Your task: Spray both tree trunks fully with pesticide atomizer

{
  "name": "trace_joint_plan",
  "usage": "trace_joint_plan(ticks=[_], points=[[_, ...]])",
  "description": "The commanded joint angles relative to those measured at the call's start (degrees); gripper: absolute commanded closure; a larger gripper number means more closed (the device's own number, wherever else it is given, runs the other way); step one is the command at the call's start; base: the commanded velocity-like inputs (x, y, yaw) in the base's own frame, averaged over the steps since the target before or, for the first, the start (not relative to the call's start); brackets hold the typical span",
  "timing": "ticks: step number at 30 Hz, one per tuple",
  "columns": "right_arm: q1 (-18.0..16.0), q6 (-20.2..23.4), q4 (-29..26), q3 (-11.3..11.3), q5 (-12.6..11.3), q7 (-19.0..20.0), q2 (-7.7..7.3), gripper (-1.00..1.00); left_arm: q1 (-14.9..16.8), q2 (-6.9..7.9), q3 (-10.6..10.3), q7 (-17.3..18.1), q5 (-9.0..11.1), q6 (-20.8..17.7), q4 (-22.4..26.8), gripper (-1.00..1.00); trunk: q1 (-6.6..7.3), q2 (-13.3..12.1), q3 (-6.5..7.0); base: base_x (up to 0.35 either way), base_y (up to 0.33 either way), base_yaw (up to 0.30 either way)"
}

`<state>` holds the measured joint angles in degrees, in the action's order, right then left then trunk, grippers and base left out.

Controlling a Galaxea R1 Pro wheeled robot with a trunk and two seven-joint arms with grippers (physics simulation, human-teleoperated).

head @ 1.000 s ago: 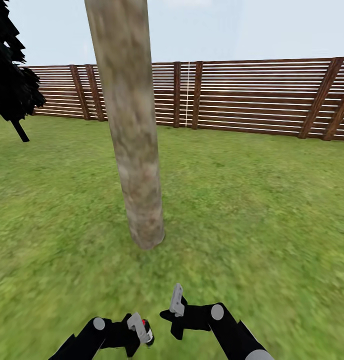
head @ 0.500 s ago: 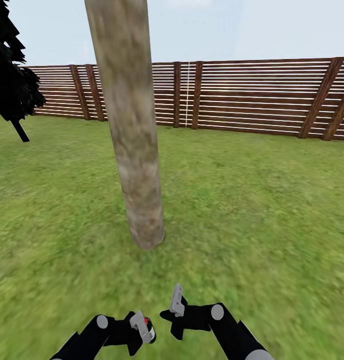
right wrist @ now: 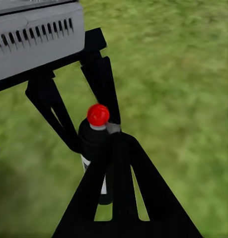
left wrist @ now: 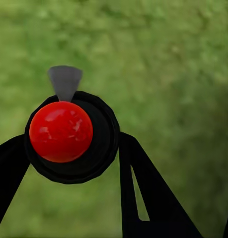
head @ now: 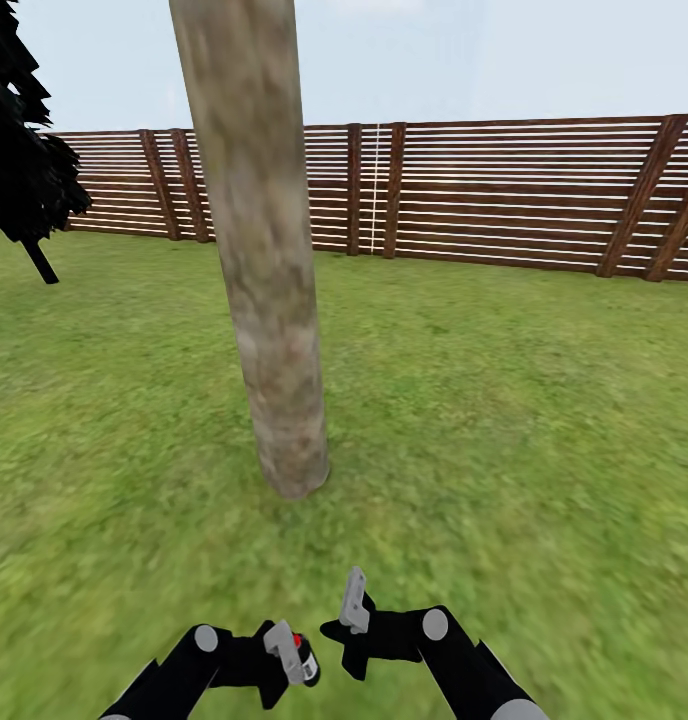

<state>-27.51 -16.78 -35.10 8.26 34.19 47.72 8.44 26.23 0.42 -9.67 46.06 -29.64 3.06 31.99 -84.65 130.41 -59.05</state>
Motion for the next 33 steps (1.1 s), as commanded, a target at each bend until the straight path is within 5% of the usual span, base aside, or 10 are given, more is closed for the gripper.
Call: trace_joint_plan(ticks=[1, 33], points=[[0.00, 0.00, -0.03, 0.00, 0.00, 0.00, 0.01, 1.00, 0.01, -0.15, 0.00, 0.00, 0.02, 0.03, 0.00, 1.00, 0.00, 0.00, 0.00, 0.000, 0.000, 0.000], [0.00, -0.01, 0.03, 0.00, 0.00, -0.10, 0.02, 1.00, -0.04, -1.37, 0.00, 2.19, 0.08, 0.32, 1.66, 1.00, 0.00, 0.00, 0.00, 0.000, 0.000, 0.000]])
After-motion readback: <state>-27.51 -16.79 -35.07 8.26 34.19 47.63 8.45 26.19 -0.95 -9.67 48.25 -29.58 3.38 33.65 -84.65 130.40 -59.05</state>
